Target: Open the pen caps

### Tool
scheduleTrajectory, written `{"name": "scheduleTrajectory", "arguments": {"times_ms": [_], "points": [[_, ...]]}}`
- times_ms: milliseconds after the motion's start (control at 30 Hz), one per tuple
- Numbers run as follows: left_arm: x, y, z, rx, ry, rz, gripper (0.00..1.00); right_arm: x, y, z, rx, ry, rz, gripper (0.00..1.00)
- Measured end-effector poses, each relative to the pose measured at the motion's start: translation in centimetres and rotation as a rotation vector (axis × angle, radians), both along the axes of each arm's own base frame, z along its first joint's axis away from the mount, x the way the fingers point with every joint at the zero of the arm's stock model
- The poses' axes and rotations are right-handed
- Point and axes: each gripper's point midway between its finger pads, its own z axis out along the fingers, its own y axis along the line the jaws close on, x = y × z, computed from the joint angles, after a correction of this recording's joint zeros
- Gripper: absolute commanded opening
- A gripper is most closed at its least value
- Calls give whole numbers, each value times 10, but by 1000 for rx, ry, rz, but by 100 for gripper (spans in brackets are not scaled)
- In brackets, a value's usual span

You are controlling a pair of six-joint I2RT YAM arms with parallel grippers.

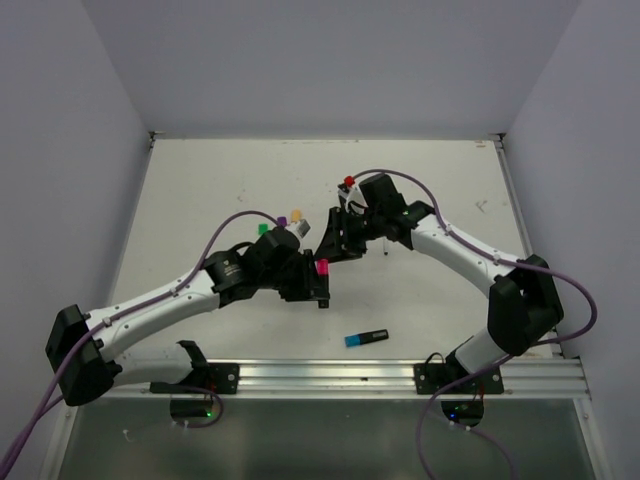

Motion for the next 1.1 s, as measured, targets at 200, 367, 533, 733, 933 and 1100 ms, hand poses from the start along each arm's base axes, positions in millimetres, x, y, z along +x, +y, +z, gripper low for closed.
{"name": "scheduleTrajectory", "arguments": {"times_ms": [200,367,533,733,933,1100], "points": [[-2,0,-2,-14,9,-6,0,-4,0,0,19,4,9,44],[-6,-1,0,-36,11,-19,0,-9,0,6,51,-4,16,44],[-6,-3,3,-55,6,-24,0,-13,1,15,95,-20,22,44],[-6,-3,2,-58,9,-23,0,-15,3,15,121,-15,30,44],[-8,-2,2,-57,14,-25,0,-20,2,19,154,-17,37,48],[4,3,3,-53,-10,29,0,-35,2,28,193,-3,77,48]]}}
